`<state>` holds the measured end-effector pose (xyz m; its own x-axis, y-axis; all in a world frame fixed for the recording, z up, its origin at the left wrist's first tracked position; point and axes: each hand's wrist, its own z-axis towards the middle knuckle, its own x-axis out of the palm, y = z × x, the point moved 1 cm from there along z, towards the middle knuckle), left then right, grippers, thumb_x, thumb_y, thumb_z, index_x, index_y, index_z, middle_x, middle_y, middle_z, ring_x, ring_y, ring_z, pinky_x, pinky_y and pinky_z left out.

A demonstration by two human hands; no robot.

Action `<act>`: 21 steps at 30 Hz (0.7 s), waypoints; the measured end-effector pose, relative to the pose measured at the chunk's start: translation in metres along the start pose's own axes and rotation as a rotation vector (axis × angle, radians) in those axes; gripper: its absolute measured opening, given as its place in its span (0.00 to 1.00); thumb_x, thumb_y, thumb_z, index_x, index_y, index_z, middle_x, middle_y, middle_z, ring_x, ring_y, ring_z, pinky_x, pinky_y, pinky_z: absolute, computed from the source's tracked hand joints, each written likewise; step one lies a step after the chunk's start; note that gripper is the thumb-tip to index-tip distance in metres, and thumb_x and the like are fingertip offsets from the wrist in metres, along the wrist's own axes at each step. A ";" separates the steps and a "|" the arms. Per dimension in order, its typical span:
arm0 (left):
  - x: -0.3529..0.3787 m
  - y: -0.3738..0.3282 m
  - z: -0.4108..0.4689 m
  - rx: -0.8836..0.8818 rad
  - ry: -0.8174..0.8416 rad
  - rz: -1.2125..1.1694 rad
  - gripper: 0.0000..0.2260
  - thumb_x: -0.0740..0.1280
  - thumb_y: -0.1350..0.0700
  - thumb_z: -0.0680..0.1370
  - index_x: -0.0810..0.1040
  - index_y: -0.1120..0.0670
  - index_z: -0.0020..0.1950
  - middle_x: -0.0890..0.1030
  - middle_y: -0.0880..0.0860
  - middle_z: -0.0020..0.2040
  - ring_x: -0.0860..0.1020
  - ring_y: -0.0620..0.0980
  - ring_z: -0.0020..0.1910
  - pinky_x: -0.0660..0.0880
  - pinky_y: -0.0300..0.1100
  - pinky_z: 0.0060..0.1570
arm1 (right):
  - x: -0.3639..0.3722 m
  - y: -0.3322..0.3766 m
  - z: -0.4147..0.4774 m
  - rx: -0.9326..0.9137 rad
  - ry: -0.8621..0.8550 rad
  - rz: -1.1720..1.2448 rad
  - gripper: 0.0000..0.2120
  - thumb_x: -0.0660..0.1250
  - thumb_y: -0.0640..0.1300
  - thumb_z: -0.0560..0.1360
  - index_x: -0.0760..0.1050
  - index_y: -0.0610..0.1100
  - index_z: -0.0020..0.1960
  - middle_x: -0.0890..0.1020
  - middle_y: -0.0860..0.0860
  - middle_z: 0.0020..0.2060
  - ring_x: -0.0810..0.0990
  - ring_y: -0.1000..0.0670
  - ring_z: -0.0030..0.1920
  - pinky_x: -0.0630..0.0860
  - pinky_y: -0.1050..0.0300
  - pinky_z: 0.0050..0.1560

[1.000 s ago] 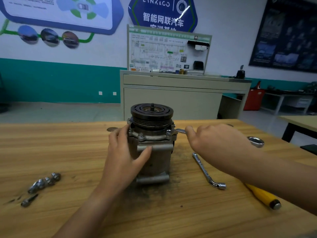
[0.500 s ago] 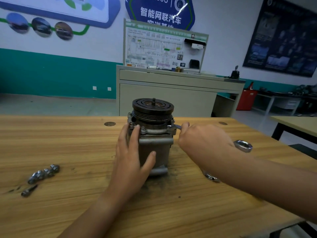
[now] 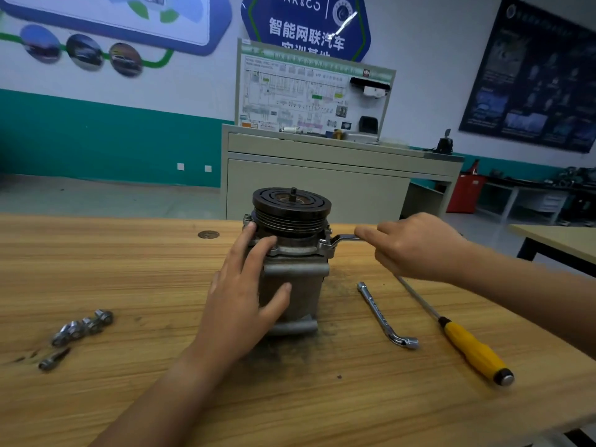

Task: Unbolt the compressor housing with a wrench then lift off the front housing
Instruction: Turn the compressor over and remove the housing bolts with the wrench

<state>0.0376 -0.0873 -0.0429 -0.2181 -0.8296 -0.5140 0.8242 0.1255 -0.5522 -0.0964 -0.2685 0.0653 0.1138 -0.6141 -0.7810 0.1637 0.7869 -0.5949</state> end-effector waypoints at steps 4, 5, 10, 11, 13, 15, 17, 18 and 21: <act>0.001 0.000 -0.001 0.003 0.001 -0.047 0.27 0.66 0.47 0.74 0.54 0.34 0.66 0.45 0.31 0.71 0.51 0.37 0.71 0.63 0.57 0.69 | 0.018 -0.006 0.029 0.012 -0.095 -0.043 0.17 0.58 0.37 0.78 0.67 0.42 0.66 0.80 0.45 0.47 0.79 0.46 0.43 0.75 0.56 0.44; 0.001 0.000 -0.001 0.002 0.006 -0.051 0.27 0.66 0.48 0.74 0.54 0.33 0.65 0.44 0.31 0.71 0.51 0.38 0.71 0.62 0.57 0.69 | 0.022 -0.003 0.036 0.019 -0.107 -0.049 0.17 0.56 0.37 0.79 0.65 0.44 0.67 0.79 0.46 0.53 0.78 0.47 0.50 0.73 0.55 0.54; -0.001 -0.003 -0.001 -0.015 0.011 -0.067 0.26 0.66 0.47 0.74 0.54 0.33 0.64 0.47 0.34 0.73 0.53 0.42 0.73 0.61 0.58 0.69 | 0.034 0.004 0.057 0.078 -0.205 -0.017 0.18 0.57 0.38 0.79 0.64 0.43 0.69 0.79 0.46 0.55 0.78 0.46 0.54 0.66 0.53 0.63; -0.001 -0.003 0.000 -0.017 0.016 -0.065 0.26 0.66 0.47 0.74 0.54 0.33 0.64 0.47 0.34 0.73 0.53 0.43 0.73 0.61 0.58 0.69 | 0.032 0.004 0.053 0.125 -0.242 0.043 0.18 0.56 0.40 0.80 0.64 0.44 0.69 0.80 0.47 0.50 0.79 0.46 0.50 0.71 0.54 0.56; -0.002 -0.003 0.000 -0.018 0.025 -0.057 0.26 0.66 0.47 0.74 0.55 0.34 0.65 0.47 0.34 0.73 0.54 0.43 0.73 0.61 0.58 0.69 | 0.021 0.007 0.037 0.276 -0.341 0.273 0.16 0.54 0.43 0.81 0.65 0.44 0.68 0.77 0.50 0.36 0.75 0.49 0.35 0.70 0.59 0.34; -0.002 -0.003 0.001 -0.021 0.026 -0.045 0.25 0.65 0.47 0.74 0.57 0.37 0.67 0.48 0.35 0.73 0.54 0.43 0.73 0.61 0.58 0.69 | 0.012 0.013 0.019 0.375 -0.411 0.595 0.15 0.53 0.45 0.81 0.66 0.44 0.66 0.71 0.53 0.28 0.70 0.52 0.26 0.63 0.61 0.26; -0.002 -0.003 0.001 -0.024 0.022 -0.033 0.25 0.64 0.46 0.75 0.60 0.41 0.70 0.49 0.36 0.74 0.55 0.44 0.73 0.62 0.58 0.69 | 0.003 0.024 0.002 0.351 -0.255 0.630 0.14 0.52 0.46 0.81 0.65 0.46 0.65 0.71 0.54 0.27 0.69 0.55 0.26 0.62 0.62 0.24; -0.002 -0.003 0.001 -0.023 0.017 -0.031 0.24 0.64 0.46 0.75 0.61 0.42 0.70 0.50 0.37 0.74 0.55 0.44 0.73 0.62 0.59 0.69 | -0.001 0.030 -0.005 0.322 -0.159 0.590 0.14 0.51 0.47 0.81 0.64 0.48 0.65 0.71 0.54 0.29 0.70 0.55 0.27 0.63 0.61 0.25; -0.003 -0.003 0.001 -0.014 -0.005 -0.032 0.23 0.64 0.47 0.76 0.63 0.46 0.70 0.53 0.41 0.74 0.57 0.46 0.73 0.62 0.59 0.68 | -0.012 0.039 -0.017 0.304 -0.043 0.426 0.14 0.50 0.47 0.81 0.60 0.50 0.66 0.71 0.53 0.31 0.72 0.52 0.32 0.68 0.56 0.29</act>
<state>0.0366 -0.0857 -0.0390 -0.2413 -0.8361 -0.4927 0.8097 0.1064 -0.5772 -0.1080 -0.2294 0.0476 0.2710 -0.2498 -0.9296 0.3700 0.9186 -0.1390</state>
